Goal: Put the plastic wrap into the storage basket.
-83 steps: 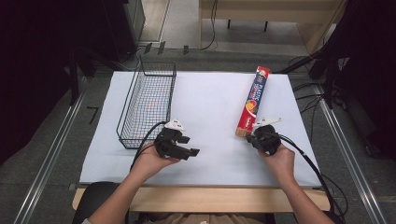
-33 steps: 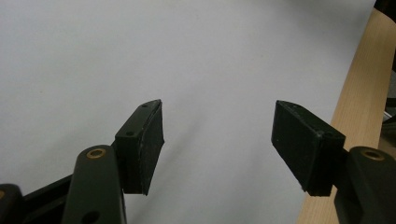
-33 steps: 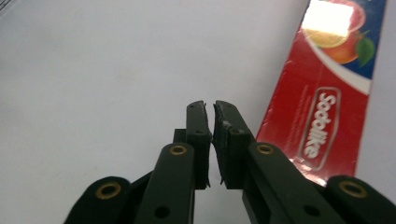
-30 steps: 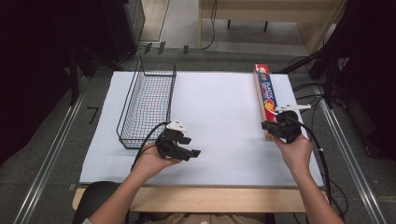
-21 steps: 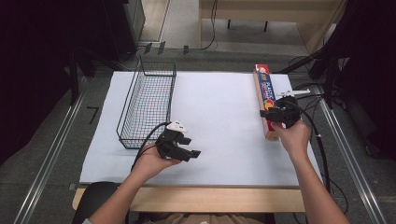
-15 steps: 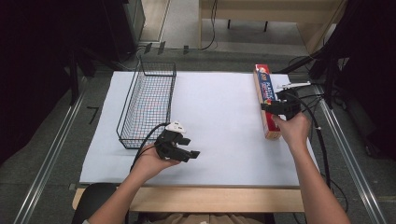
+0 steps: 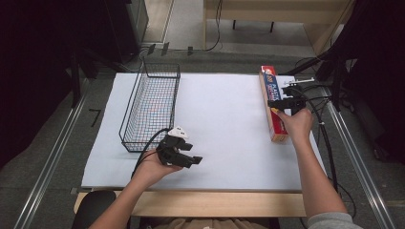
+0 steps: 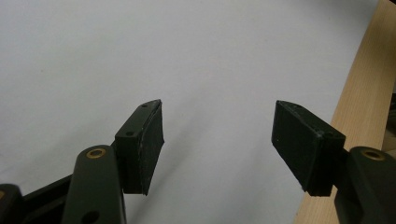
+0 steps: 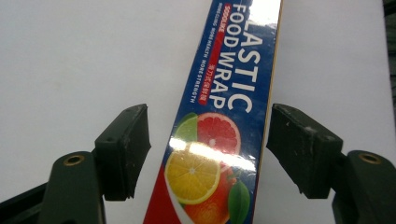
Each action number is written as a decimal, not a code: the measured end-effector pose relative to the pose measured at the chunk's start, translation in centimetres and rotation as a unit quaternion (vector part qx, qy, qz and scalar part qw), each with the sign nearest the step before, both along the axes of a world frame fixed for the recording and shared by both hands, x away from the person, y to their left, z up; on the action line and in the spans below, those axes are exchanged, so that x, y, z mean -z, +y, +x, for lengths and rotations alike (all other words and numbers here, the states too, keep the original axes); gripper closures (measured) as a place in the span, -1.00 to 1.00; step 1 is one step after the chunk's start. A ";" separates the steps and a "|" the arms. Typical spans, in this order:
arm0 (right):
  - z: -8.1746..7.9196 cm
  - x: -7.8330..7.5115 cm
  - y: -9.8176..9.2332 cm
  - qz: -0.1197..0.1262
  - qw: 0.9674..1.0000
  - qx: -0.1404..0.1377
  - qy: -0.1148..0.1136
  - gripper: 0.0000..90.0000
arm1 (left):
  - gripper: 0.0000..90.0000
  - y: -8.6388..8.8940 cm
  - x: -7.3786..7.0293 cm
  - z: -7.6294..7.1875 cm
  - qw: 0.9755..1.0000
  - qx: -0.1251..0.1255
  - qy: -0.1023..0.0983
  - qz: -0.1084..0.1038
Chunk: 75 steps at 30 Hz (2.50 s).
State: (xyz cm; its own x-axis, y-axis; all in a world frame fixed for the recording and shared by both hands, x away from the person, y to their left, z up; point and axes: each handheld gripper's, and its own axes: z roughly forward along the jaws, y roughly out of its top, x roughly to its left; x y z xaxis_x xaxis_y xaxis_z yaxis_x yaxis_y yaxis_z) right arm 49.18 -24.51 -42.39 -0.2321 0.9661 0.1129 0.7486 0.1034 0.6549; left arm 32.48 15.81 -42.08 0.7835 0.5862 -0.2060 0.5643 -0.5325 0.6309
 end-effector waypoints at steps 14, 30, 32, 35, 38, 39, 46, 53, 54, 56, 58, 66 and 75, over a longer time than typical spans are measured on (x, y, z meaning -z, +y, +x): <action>2.1 2.4 0.6 -0.030 0.998 -0.004 0.055 -0.41 | -0.23 0.7 0.1 -0.6 1.000 -0.010 0.001 0.003; 2.9 3.0 0.7 -0.032 0.993 0.002 0.114 -0.25 | -0.23 0.8 0.1 -0.7 1.000 -0.017 -0.002 0.000; 2.7 2.8 0.8 -0.037 0.993 0.009 0.112 -0.19 | -0.23 0.9 0.1 -0.7 1.000 -0.016 -0.003 0.000; 2.6 2.6 0.8 -0.034 0.993 0.025 0.110 -0.14 | -0.23 1.0 0.1 -0.7 1.000 -0.017 -0.004 0.001; 2.6 2.5 0.5 -0.019 0.993 0.034 0.109 -0.12 | -0.23 1.0 0.0 -0.6 1.000 -0.016 -0.004 0.000; 2.5 2.5 0.4 -0.013 0.993 0.034 0.109 -0.11 | -0.23 1.1 0.0 -0.6 1.000 -0.017 -0.004 0.000; 2.2 2.1 0.3 -0.006 0.996 0.028 0.089 -0.08 | -0.23 1.2 -0.1 -0.5 1.000 -0.018 -0.007 -0.001; 1.6 0.8 -0.2 0.004 0.996 0.018 0.083 -0.08 | -0.23 1.3 -0.4 -0.5 1.000 -0.019 -0.009 -0.004; 1.5 0.7 -0.3 0.004 0.996 0.012 0.083 -0.08 | -0.23 1.3 -0.5 -0.5 1.000 -0.017 -0.011 -0.003; 1.3 0.4 -0.3 0.004 0.996 0.005 0.084 -0.08 | -0.23 1.3 -0.7 -0.6 1.000 -0.015 -0.013 -0.003; 1.1 0.2 -0.4 0.000 0.997 -0.002 0.083 -0.08 | -0.23 1.3 -0.8 -0.6 1.000 -0.015 -0.017 -0.004; 0.1 -0.3 0.1 -0.015 0.995 -0.038 0.086 -0.08 | -0.23 1.2 -1.0 -0.4 1.000 -0.009 -0.017 -0.003; -2.2 -1.4 0.7 -0.007 0.992 -0.091 0.082 -0.08 | -0.23 1.1 -1.2 -0.2 1.000 0.006 -0.016 -0.001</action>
State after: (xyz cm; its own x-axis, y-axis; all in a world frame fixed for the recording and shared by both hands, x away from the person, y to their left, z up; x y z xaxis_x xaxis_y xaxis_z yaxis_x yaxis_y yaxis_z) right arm 46.98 -23.80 -41.04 -0.3831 0.9113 0.1510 0.8133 0.2554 0.5227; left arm 32.24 16.96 -40.85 0.7966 0.5764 -0.1821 0.5378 -0.5383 0.6488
